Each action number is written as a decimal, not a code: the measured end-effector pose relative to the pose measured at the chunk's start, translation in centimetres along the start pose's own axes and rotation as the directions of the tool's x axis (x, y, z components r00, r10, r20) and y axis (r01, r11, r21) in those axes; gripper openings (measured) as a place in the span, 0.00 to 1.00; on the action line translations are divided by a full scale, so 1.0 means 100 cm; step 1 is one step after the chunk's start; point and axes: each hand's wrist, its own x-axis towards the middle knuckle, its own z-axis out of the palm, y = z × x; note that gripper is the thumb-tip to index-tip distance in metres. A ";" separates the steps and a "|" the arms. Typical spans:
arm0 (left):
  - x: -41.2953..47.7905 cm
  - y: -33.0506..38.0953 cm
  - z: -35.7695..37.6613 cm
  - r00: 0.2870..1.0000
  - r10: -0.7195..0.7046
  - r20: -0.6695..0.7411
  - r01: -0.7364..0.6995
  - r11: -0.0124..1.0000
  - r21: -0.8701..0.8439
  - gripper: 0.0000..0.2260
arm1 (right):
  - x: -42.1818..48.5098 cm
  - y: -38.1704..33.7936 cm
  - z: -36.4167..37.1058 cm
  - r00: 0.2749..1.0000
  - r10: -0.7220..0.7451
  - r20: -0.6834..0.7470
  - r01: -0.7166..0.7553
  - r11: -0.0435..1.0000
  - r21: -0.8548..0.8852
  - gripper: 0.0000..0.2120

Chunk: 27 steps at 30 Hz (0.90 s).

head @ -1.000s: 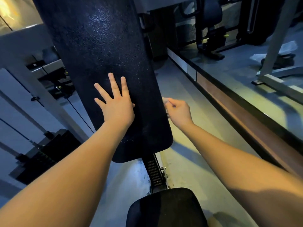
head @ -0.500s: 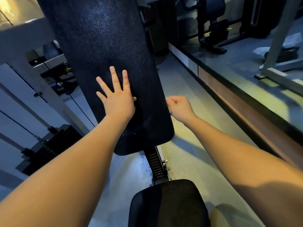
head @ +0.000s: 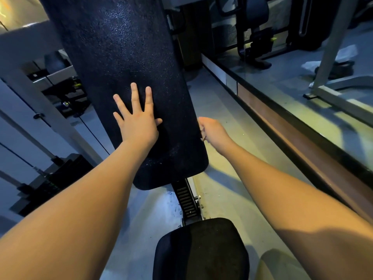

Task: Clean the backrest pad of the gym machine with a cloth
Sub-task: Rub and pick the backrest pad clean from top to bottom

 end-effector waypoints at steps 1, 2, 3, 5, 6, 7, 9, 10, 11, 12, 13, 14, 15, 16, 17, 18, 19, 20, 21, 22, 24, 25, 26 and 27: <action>0.000 0.000 0.001 1.000 -0.001 -0.001 0.001 1.000 0.005 0.39 | 0.001 -0.003 0.000 1.000 0.017 0.023 -0.018 0.998 0.064 0.15; 0.000 -0.001 0.001 1.000 -0.006 -0.002 0.006 1.000 0.007 0.39 | -0.001 0.003 -0.001 0.999 0.022 0.042 -0.025 0.997 0.071 0.15; -0.001 0.000 0.003 1.000 -0.010 -0.005 0.010 1.000 0.005 0.39 | -0.005 0.014 -0.004 0.998 0.011 0.070 -0.013 0.999 0.037 0.18; -0.001 0.000 0.007 1.000 -0.013 -0.020 0.013 1.000 -0.002 0.39 | -0.021 0.037 -0.013 0.990 -0.037 0.136 0.048 0.996 -0.080 0.25; 0.000 -0.001 0.008 1.000 -0.014 -0.026 0.014 1.000 -0.006 0.39 | -0.026 0.043 -0.017 0.986 -0.049 0.160 0.068 0.991 -0.117 0.26; -0.001 -0.001 0.008 1.000 -0.016 -0.026 0.016 1.000 -0.011 0.39 | -0.026 0.044 -0.020 0.981 -0.059 0.184 0.084 0.988 -0.133 0.26; -0.001 -0.002 0.008 1.000 -0.019 -0.021 0.019 1.000 -0.020 0.39 | -0.017 0.035 -0.025 0.967 -0.097 0.237 0.126 0.986 -0.109 0.20; -0.002 -0.002 0.007 1.000 -0.019 -0.020 0.018 1.000 -0.022 0.38 | -0.012 0.027 -0.026 0.962 -0.116 0.247 0.146 0.983 -0.108 0.17; -0.002 -0.001 0.006 1.000 -0.016 -0.019 0.016 1.000 -0.024 0.38 | -0.006 0.019 -0.027 0.961 -0.128 0.244 0.154 0.984 -0.090 0.15; -0.001 -0.001 0.005 1.000 -0.012 -0.015 0.012 1.000 -0.025 0.38 | -0.002 0.011 -0.028 0.967 -0.137 0.216 0.152 0.987 -0.057 0.13; -0.001 -0.001 0.005 1.000 -0.012 -0.013 0.012 1.000 -0.028 0.38 | 0.002 0.004 -0.027 0.973 -0.155 0.171 0.161 0.987 -0.021 0.11; -0.002 -0.001 0.005 1.000 -0.013 -0.015 0.012 1.000 -0.027 0.38 | 0.004 0.000 -0.024 0.978 -0.171 0.121 0.172 0.985 -0.002 0.11; -0.002 -0.001 0.005 1.000 -0.011 -0.019 0.011 1.000 -0.024 0.38 | 0.004 0.001 -0.020 0.982 -0.176 0.074 0.177 0.984 -0.015 0.10; -0.002 -0.001 0.006 1.000 -0.011 -0.025 0.010 1.000 -0.022 0.38 | 0.001 0.005 -0.016 0.983 -0.180 0.037 0.182 0.982 -0.046 0.10; -0.002 -0.002 0.007 1.000 -0.011 -0.027 0.011 1.000 -0.024 0.38 | -0.005 0.015 -0.011 0.986 -0.166 0.014 0.167 0.982 -0.084 0.09; -0.002 -0.002 0.008 1.000 -0.011 -0.029 0.010 1.000 -0.030 0.38 | -0.014 0.028 -0.007 0.990 -0.140 0.004 0.140 0.984 -0.112 0.09; -0.002 -0.002 0.009 0.999 -0.011 -0.031 0.009 0.999 -0.036 0.38 | -0.025 0.039 -0.003 0.992 -0.124 0.004 0.123 0.983 -0.137 0.10; -0.001 -0.002 0.009 0.999 -0.010 -0.033 0.008 0.999 -0.041 0.38 | -0.034 0.046 -0.001 0.995 -0.103 0.006 0.103 0.982 -0.157 0.11; -0.001 -0.002 0.009 0.999 -0.009 -0.033 0.007 0.999 -0.043 0.38 | -0.038 0.047 0.001 0.996 -0.084 0.004 0.084 0.981 -0.173 0.11; -0.001 -0.003 0.009 0.999 -0.009 -0.034 0.008 0.999 -0.044 0.38 | -0.037 0.039 0.001 0.996 -0.089 -0.010 0.086 0.978 -0.188 0.11; -0.001 -0.003 0.009 0.999 -0.015 -0.033 0.014 0.999 -0.045 0.38 | -0.024 0.011 0.002 0.987 -0.152 -0.058 0.139 0.973 -0.185 0.11; 0.000 -0.003 0.009 0.999 -0.012 -0.030 0.011 0.999 -0.044 0.38 | -0.018 -0.006 0.002 0.982 -0.170 -0.081 0.155 0.974 -0.162 0.10; 0.000 -0.003 0.009 0.999 -0.008 -0.031 0.007 0.999 -0.040 0.38 | -0.013 -0.019 0.002 0.980 -0.178 -0.093 0.164 0.976 -0.143 0.09; 0.000 -0.003 0.010 0.999 -0.009 -0.032 0.008 0.999 -0.034 0.38 | -0.008 -0.023 0.003 0.977 -0.189 -0.100 0.176 0.976 -0.128 0.09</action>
